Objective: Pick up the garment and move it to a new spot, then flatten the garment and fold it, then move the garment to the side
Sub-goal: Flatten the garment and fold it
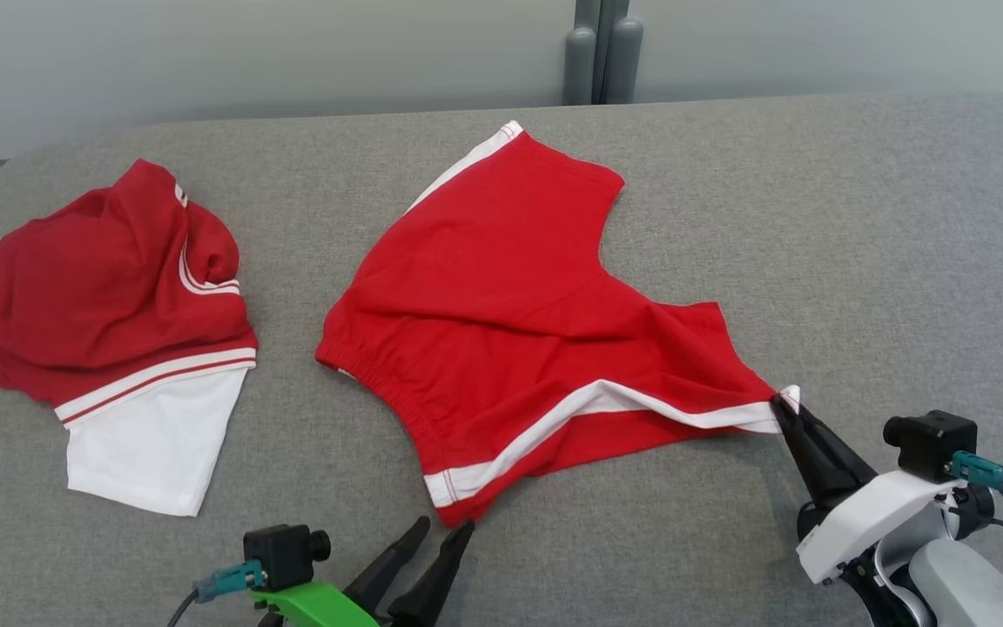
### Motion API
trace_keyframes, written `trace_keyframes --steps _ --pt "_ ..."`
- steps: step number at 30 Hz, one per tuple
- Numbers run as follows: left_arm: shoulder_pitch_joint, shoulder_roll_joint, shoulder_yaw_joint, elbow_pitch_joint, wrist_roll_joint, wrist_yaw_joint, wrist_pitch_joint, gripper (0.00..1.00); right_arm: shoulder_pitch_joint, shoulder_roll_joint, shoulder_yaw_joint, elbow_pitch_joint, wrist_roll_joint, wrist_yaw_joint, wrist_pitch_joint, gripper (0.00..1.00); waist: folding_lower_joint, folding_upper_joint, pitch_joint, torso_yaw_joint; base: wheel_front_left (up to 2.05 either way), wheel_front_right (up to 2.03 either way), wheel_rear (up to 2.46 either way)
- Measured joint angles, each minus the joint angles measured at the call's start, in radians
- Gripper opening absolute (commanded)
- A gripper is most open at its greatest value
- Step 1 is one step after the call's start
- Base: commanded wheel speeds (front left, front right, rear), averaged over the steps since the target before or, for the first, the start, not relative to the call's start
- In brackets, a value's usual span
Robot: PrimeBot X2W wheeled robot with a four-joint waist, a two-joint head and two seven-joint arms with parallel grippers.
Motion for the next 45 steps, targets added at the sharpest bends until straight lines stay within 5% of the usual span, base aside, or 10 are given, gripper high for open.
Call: trace_keyframes --steps 16,18,20,21,30,45 --pt "-0.086 -0.058 -0.024 0.015 -0.016 0.0 -0.011 1.0 0.005 0.007 0.016 -0.002 -0.006 0.0 0.0 0.0 0.0 0.0 0.01 -0.011 0.0 0.0 0.0" --pt "-0.089 -0.058 -0.026 0.014 -0.016 0.0 -0.011 0.43 0.005 0.007 0.014 -0.002 -0.006 0.0 0.0 0.0 0.0 0.0 0.011 -0.012 0.0 0.0 0.0" --pt "-0.092 -0.058 -0.028 0.014 -0.016 0.0 -0.011 0.09 0.005 0.007 0.013 -0.002 -0.006 0.0 0.0 0.0 0.0 0.0 0.012 -0.011 0.0 0.0 0.0" --pt "-0.099 -0.058 -0.031 0.012 -0.016 0.0 -0.018 0.0 0.005 0.008 0.01 -0.003 -0.006 0.0 0.0 0.0 0.0 0.0 0.014 -0.011 0.0 0.0 0.0" --pt "-0.103 -0.038 0.009 -0.007 -0.045 0.0 -0.029 0.0 -0.014 0.025 -0.06 -0.055 0.005 0.0 0.0 0.0 0.0 0.0 0.019 -0.006 0.0 0.0 0.0" --pt "-0.131 -0.051 0.36 -0.431 -0.071 0.0 -0.037 0.0 -0.096 -0.007 -0.219 -0.436 0.075 0.0 -0.002 0.0 0.0 0.0 -0.003 -0.022 0.0 0.0 0.0"
